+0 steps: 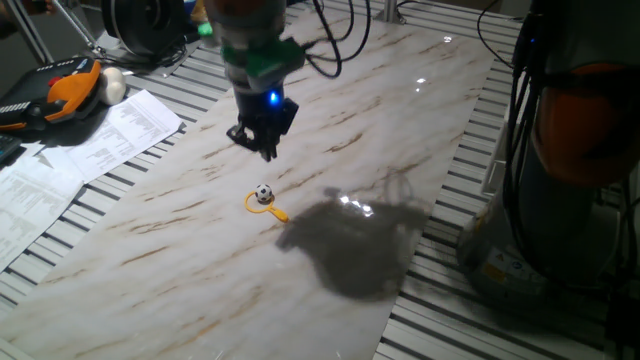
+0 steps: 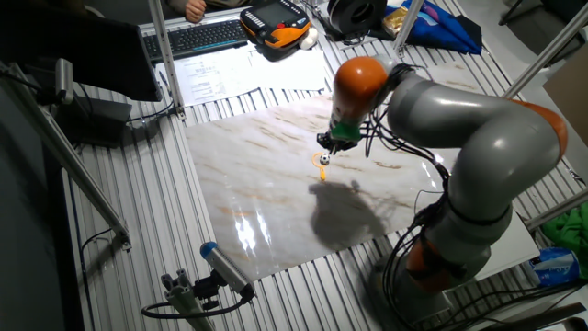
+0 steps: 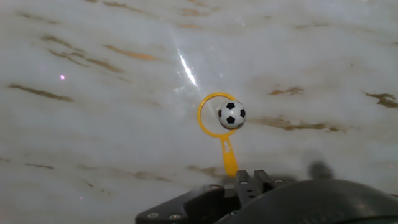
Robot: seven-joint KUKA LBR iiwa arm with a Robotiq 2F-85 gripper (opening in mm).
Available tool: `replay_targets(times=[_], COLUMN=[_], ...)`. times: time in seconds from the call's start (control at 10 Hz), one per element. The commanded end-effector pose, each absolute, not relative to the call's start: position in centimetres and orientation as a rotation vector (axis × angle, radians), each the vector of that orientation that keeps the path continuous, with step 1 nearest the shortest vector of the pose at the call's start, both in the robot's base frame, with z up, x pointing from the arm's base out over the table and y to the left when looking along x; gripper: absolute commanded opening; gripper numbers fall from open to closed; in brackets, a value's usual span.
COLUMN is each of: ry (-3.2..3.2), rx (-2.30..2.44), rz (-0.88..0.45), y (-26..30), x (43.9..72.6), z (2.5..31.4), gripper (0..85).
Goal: Remove the bubble ring from the ball
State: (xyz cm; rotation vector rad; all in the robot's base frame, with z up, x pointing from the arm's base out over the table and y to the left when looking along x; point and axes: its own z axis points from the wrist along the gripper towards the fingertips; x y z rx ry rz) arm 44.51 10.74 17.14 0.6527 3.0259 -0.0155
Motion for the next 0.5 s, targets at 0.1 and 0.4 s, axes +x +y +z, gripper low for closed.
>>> replay_targets(times=[0.1, 0.4], ry=[3.017, 3.006], rx=[0.671, 0.679], rz=[-0.024, 0.016], y=[11.1, 11.1], x=[44.8, 45.1], z=[15.5, 12.7], gripper=[34.0, 34.0])
